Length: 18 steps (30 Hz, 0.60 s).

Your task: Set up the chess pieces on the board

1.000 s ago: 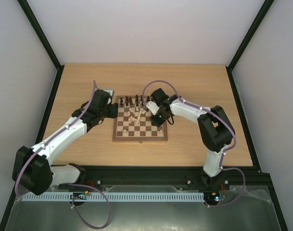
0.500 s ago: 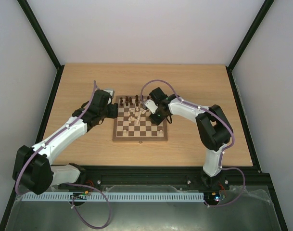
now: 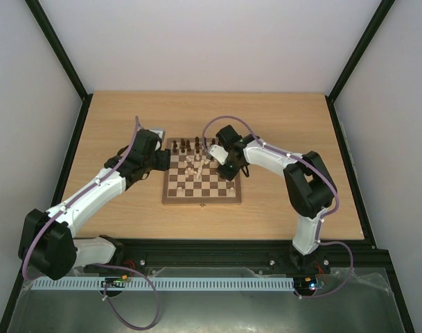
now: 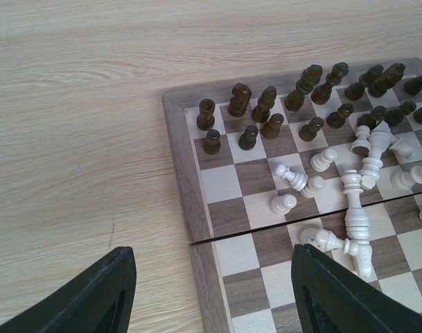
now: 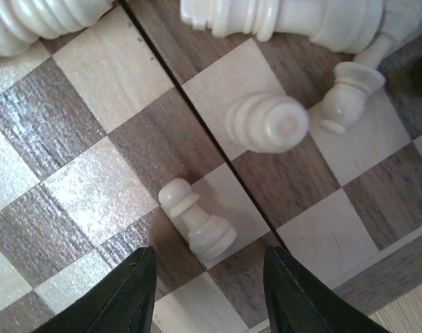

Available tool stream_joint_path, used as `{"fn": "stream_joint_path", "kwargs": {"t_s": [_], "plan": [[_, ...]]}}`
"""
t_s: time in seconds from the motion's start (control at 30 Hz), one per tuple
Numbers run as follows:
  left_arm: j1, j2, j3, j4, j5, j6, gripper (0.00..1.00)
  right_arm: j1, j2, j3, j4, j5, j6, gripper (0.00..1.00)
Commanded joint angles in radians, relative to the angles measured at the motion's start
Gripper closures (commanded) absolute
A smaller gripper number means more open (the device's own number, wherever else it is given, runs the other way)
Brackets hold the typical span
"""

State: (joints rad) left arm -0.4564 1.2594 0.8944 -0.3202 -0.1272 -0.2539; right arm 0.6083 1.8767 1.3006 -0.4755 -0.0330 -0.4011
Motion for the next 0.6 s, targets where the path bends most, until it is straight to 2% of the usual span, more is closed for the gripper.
{"fn": "stream_joint_path", "kwargs": {"t_s": [0.0,0.4,0.57], "plan": [[0.005,0.012,0.009,-0.006,0.005,0.007,0.37,-0.002,0.003,0.040,-0.085,-0.019,-0.073,0.55],[0.005,0.020,0.010,-0.008,0.005,0.009,0.37,-0.002,0.074,0.071,-0.067,-0.044,-0.129,0.52],[0.005,0.020,0.011,-0.008,0.005,0.008,0.37,-0.003,0.080,0.073,-0.109,-0.085,-0.155,0.60]]}}
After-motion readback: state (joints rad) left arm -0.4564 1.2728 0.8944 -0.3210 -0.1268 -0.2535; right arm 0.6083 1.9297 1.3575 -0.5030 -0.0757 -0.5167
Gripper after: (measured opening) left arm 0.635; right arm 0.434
